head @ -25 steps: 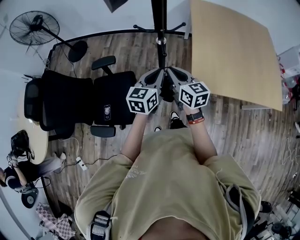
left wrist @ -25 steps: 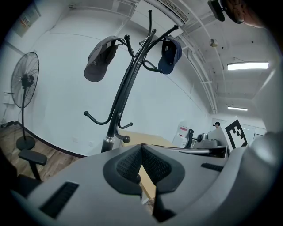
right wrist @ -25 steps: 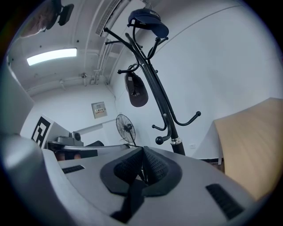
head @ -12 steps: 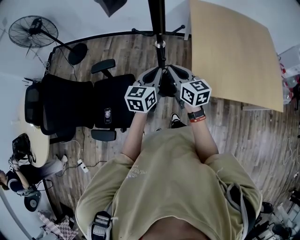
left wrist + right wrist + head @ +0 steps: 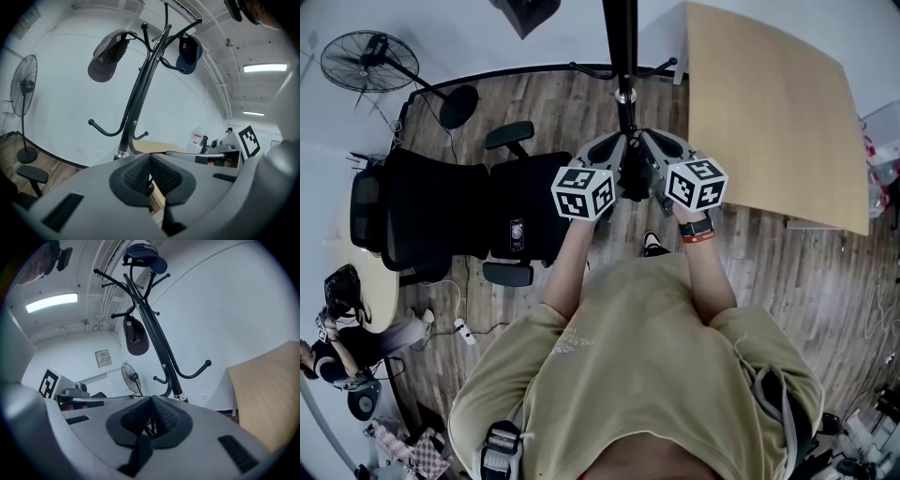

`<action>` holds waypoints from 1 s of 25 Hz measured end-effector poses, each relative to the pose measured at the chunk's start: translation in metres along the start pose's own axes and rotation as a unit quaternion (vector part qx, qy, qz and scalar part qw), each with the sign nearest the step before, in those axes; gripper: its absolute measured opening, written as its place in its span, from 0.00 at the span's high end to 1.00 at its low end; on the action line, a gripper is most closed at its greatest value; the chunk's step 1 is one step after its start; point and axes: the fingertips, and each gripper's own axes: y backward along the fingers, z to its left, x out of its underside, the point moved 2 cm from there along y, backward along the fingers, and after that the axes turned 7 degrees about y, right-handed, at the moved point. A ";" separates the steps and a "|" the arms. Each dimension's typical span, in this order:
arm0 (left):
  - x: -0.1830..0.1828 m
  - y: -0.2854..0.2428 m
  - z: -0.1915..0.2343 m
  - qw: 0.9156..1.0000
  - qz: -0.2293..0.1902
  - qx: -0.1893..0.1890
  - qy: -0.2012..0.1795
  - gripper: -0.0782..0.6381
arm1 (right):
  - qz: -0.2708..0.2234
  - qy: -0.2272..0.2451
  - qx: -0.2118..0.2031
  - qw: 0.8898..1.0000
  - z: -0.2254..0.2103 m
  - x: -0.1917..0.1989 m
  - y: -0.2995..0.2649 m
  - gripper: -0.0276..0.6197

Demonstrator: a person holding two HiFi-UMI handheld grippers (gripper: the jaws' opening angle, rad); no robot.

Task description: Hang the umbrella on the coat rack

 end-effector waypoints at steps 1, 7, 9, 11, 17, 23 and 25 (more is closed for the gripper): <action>0.000 -0.003 0.001 1.000 0.001 0.000 0.000 0.86 | 0.001 0.000 0.001 1.000 -0.003 0.000 -0.001 0.93; -0.005 -0.018 0.010 1.000 0.006 0.004 0.015 0.86 | 0.003 0.000 0.003 1.000 -0.014 -0.003 -0.011 0.93; -0.006 -0.021 0.013 1.000 0.008 0.006 0.021 0.86 | 0.005 -0.002 0.004 1.000 -0.017 -0.004 -0.015 0.93; -0.006 -0.025 0.018 1.000 0.009 0.006 0.027 0.86 | 0.008 -0.003 0.005 1.000 -0.019 -0.002 -0.018 0.93; 0.000 -0.033 0.027 0.999 0.015 0.003 0.035 0.86 | 0.022 0.001 0.004 1.000 -0.025 0.004 -0.026 0.93; 0.010 -0.032 0.027 0.999 0.023 0.008 0.034 0.86 | 0.035 0.002 -0.004 0.999 -0.020 0.014 -0.025 0.93; 0.015 -0.034 0.027 0.999 0.025 0.012 0.031 0.86 | 0.036 0.002 -0.008 0.999 -0.017 0.018 -0.027 0.93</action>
